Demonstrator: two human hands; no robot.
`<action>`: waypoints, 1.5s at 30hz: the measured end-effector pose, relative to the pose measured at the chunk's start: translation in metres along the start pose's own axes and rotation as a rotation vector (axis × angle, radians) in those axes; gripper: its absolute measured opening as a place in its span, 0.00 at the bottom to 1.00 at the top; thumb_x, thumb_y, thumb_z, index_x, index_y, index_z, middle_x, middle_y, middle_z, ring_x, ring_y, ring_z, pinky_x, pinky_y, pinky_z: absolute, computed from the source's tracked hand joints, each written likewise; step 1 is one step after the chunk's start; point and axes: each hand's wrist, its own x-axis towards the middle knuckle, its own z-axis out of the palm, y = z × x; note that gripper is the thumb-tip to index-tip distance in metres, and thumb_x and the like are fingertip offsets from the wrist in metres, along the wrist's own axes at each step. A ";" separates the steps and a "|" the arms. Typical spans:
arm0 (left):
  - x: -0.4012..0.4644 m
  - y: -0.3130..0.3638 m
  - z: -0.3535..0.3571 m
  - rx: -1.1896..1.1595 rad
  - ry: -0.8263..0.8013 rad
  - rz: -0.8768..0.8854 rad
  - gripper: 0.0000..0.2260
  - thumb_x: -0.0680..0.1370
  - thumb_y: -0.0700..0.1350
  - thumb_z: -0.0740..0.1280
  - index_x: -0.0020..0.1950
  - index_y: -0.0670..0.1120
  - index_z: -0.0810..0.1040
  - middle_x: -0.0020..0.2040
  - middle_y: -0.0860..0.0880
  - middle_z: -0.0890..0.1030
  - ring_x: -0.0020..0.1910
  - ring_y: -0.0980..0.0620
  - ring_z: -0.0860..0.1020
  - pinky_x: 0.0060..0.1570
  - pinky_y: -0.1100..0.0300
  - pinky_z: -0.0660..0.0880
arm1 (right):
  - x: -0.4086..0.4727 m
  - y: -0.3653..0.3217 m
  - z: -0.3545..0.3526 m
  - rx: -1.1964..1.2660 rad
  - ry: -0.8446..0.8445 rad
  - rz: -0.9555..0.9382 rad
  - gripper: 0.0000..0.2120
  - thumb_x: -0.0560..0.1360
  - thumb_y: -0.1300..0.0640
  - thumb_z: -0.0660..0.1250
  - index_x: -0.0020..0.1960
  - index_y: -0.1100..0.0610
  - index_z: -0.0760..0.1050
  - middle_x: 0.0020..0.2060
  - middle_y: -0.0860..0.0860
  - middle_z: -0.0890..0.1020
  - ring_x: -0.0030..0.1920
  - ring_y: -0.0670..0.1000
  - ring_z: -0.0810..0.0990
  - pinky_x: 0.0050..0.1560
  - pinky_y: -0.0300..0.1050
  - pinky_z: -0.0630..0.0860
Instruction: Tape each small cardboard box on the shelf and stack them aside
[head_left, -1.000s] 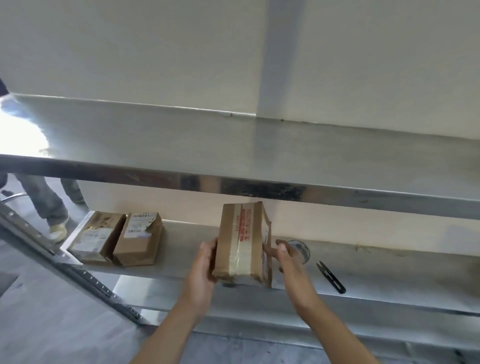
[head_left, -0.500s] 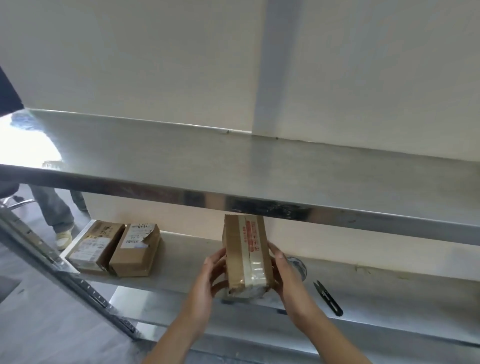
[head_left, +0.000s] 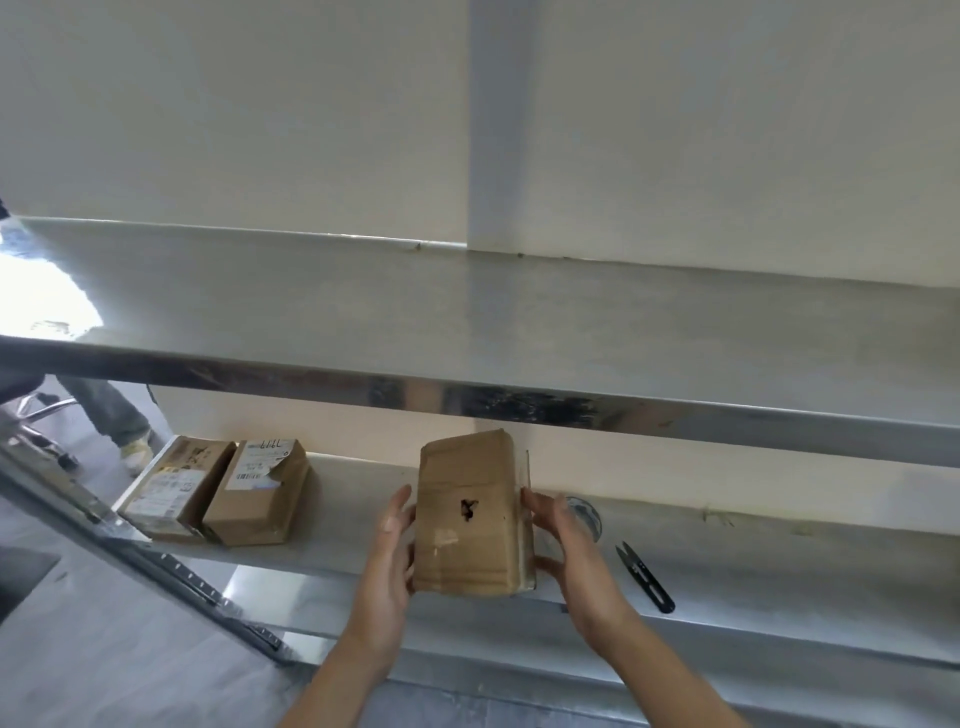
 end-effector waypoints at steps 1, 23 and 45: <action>0.001 -0.003 0.000 0.004 0.016 -0.027 0.20 0.83 0.60 0.55 0.73 0.58 0.70 0.65 0.55 0.80 0.64 0.53 0.79 0.59 0.51 0.74 | 0.001 0.001 -0.001 -0.032 0.011 0.003 0.27 0.77 0.33 0.49 0.67 0.42 0.74 0.65 0.38 0.78 0.68 0.42 0.73 0.73 0.54 0.68; 0.019 -0.043 0.000 0.139 -0.004 -0.233 0.25 0.80 0.62 0.49 0.69 0.54 0.75 0.65 0.54 0.80 0.68 0.51 0.75 0.71 0.45 0.68 | 0.033 0.041 -0.023 -0.165 -0.026 0.138 0.19 0.80 0.31 0.52 0.64 0.33 0.74 0.60 0.38 0.81 0.60 0.43 0.79 0.65 0.49 0.76; 0.040 0.024 0.057 0.693 0.029 0.171 0.11 0.81 0.44 0.67 0.60 0.60 0.78 0.57 0.65 0.80 0.58 0.64 0.77 0.54 0.76 0.70 | 0.046 0.018 -0.088 -1.093 0.245 -0.683 0.13 0.79 0.47 0.59 0.47 0.51 0.80 0.40 0.45 0.82 0.42 0.51 0.77 0.39 0.44 0.67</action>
